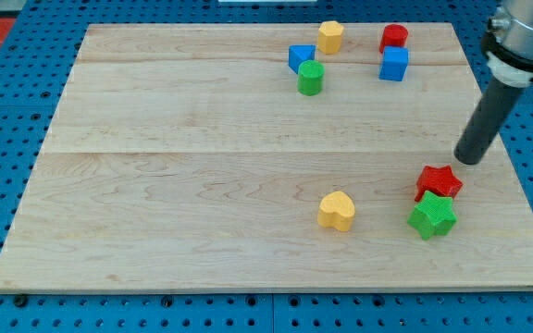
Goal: Move arm towards top right
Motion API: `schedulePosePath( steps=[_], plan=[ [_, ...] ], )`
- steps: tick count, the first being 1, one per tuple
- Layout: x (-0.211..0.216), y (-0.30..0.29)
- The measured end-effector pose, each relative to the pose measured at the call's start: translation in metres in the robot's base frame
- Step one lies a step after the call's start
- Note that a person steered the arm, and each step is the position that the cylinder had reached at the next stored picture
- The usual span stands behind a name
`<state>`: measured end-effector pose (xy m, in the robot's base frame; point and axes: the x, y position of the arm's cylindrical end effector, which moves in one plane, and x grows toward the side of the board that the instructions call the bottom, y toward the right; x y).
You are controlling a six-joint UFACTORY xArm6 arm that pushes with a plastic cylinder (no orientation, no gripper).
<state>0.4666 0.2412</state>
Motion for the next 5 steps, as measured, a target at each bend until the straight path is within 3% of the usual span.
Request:
schedulePosePath(
  steps=[2, 3, 4, 5],
  plan=[
    [0.040, -0.066],
    [0.018, -0.063],
    [-0.039, -0.017],
    [-0.101, 0.073]
  ],
)
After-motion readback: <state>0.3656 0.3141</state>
